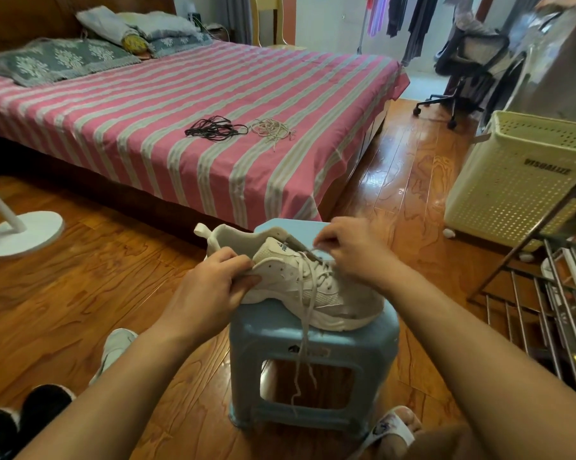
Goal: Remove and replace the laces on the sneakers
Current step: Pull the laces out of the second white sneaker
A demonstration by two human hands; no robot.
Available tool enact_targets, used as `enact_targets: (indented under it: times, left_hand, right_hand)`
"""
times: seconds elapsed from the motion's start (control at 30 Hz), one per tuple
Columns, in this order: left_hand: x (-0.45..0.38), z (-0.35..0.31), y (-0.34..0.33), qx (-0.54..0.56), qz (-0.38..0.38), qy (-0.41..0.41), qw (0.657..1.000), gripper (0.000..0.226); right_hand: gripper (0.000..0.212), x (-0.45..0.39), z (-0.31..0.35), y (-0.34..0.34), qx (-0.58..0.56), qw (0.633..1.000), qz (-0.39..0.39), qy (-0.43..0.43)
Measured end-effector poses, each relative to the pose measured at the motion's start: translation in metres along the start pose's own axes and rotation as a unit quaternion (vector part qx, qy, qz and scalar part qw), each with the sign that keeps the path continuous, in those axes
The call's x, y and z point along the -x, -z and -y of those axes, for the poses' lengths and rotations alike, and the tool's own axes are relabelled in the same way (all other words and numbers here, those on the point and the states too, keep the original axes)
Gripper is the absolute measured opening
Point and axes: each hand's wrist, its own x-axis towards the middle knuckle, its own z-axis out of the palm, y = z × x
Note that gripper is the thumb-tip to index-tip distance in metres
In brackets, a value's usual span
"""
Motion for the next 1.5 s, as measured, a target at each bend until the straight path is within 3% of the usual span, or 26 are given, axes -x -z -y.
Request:
enact_targets:
  times: [0.07,0.13,0.17,0.2,0.27,0.33,0.43,0.53,0.6,0.63,0.7,0.73,0.8,0.9,1.0,1.1,1.3,1.4,1.5]
  left_hand:
    - [0.001,0.001,0.000,-0.001,0.005,0.000,1.000,0.012]
    - [0.002,0.000,0.000,-0.003,0.009,-0.001,1.000,0.014]
    - [0.001,0.000,0.001,-0.003,0.009,-0.001,1.000,0.014]
    - [0.001,0.000,0.000,-0.002,0.009,0.000,1.000,0.014]
    - [0.000,0.001,0.000,0.004,0.011,0.002,1.000,0.011]
    - [-0.001,0.001,0.000,0.019,0.013,0.005,1.000,0.007]
    - [-0.002,0.003,0.000,0.013,0.011,-0.002,1.000,0.011]
    - [0.002,0.004,0.002,0.026,0.022,-0.006,0.999,0.013]
    - [0.005,0.005,0.005,0.028,0.030,-0.011,0.999,0.008]
    - [0.006,0.006,0.005,0.028,0.032,-0.014,0.999,0.005]
    - [0.006,0.005,0.006,0.033,0.031,-0.014,0.999,0.005]
    - [0.005,0.005,0.006,0.033,0.028,-0.013,0.999,0.008]
    - [0.004,0.004,0.004,0.023,0.023,-0.012,0.999,0.012]
    - [0.001,0.001,0.002,0.014,0.016,-0.007,1.000,0.007]
    - [-0.001,-0.002,0.001,0.004,0.011,0.001,1.000,0.009]
    - [0.000,-0.004,0.002,-0.001,0.015,0.008,1.000,0.009]
    - [-0.003,-0.006,-0.001,-0.016,-0.007,0.019,1.000,0.011]
    - [-0.005,-0.002,0.003,-0.030,-0.006,0.024,0.999,0.011]
    - [-0.006,-0.005,0.005,-0.011,-0.013,0.019,1.000,0.012]
  right_hand:
    - [0.022,0.001,-0.033,0.021,0.051,0.976,-0.071,-0.197]
    - [0.031,0.013,-0.058,0.042,0.125,0.917,-0.060,-0.375]
    - [0.035,0.016,-0.060,0.042,0.164,0.912,-0.031,-0.374]
    - [0.038,0.014,-0.054,0.037,0.166,0.931,-0.008,-0.326]
    - [0.039,0.006,-0.029,0.020,0.050,0.989,0.022,-0.136]
    - [0.030,0.007,0.006,0.010,-0.068,0.993,0.094,0.000]
    - [0.012,0.008,0.017,0.006,-0.041,0.996,0.053,0.063]
    - [0.009,0.003,-0.009,0.014,-0.001,0.999,0.046,-0.002]
    - [0.011,0.000,-0.043,0.023,0.043,0.988,-0.041,-0.146]
    - [0.012,0.004,-0.063,0.029,0.062,0.964,-0.083,-0.244]
    - [0.019,0.020,-0.089,0.034,0.114,0.915,-0.063,-0.382]
    - [0.022,0.024,-0.092,0.032,0.131,0.911,-0.023,-0.389]
    - [0.021,0.018,-0.077,0.024,0.114,0.945,-0.005,-0.305]
    - [0.015,0.009,-0.023,0.021,-0.006,0.994,-0.052,-0.097]
    - [0.009,0.021,0.020,0.016,-0.042,0.998,0.035,0.016]
    - [0.010,0.031,0.021,0.008,-0.001,0.995,0.081,0.061]
    - [0.010,0.035,0.021,0.007,-0.045,0.978,0.092,0.182]
    - [0.005,0.039,0.006,0.003,-0.039,0.974,0.035,0.222]
    - [0.012,0.037,-0.022,0.016,-0.081,0.986,-0.040,0.141]
